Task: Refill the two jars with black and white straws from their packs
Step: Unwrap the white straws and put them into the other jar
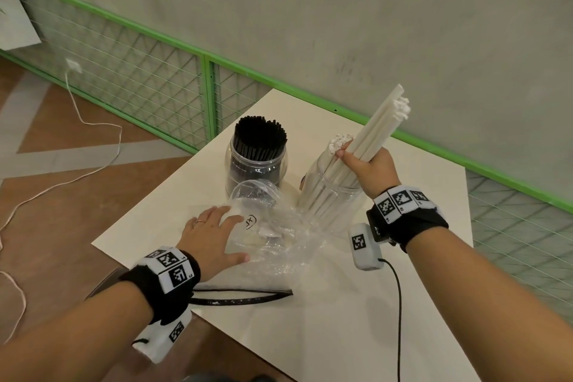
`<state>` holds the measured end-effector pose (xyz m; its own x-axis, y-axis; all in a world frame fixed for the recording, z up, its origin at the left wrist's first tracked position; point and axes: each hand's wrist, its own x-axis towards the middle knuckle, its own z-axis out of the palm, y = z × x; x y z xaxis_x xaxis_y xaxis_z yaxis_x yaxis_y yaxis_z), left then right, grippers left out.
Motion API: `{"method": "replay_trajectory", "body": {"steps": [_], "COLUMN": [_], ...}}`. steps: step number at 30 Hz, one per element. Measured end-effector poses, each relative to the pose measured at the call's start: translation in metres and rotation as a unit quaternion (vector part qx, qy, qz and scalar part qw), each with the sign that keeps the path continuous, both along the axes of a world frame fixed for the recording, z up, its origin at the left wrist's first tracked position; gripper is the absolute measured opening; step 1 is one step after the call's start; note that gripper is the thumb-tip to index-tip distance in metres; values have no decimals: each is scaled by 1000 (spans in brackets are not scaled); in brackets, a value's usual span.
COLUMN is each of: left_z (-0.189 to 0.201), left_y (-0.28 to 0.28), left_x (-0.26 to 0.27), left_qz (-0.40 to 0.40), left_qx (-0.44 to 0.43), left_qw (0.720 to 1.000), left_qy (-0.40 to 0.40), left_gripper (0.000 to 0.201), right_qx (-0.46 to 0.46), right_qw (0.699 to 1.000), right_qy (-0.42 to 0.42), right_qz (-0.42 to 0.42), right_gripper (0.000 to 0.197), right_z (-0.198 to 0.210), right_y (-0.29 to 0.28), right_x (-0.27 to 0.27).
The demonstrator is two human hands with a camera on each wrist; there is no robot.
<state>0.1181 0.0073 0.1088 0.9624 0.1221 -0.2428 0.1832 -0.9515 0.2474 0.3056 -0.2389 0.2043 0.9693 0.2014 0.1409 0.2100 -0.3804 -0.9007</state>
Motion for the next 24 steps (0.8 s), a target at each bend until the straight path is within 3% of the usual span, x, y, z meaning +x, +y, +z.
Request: {"method": "replay_trajectory", "body": {"steps": [4, 10, 13, 15, 17, 20, 22, 24], "left_z": [1, 3, 3, 3, 5, 7, 7, 8], "left_y": [-1, 0, -1, 0, 0, 0, -1, -1], "left_x": [0, 1, 0, 0, 0, -1, -2, -2], "left_qz": [-1, 1, 1, 1, 0, -2, -3, -4], "left_qx": [-1, -5, -7, -4, -3, -3, -1, 0], "left_qw": [1000, 1000, 1000, 1000, 1000, 1000, 1000, 1000], "left_qy": [-1, -1, 2, 4, 6, 9, 11, 12], "left_gripper": [83, 82, 82, 83, 82, 82, 82, 81], "right_qx": [3, 174, 239, 181, 62, -92, -100, -43], "right_qw": [1000, 981, 963, 972, 989, 990, 988, 992], "right_qy": [-4, -77, -117, -141, -135, -104, -112, -118], "right_qz": [-20, -44, -35, -41, -26, -5, -18, -22], "right_gripper": [29, 48, 38, 16, 5, 11, 18, 39], "right_z": [5, 46, 61, 61, 46, 7, -4, 2], "right_y": [-2, 2, 6, 8, 9, 5, 3, 4], "right_x": [-2, 1, 1, 1, 0, -4, -7, -7]}}
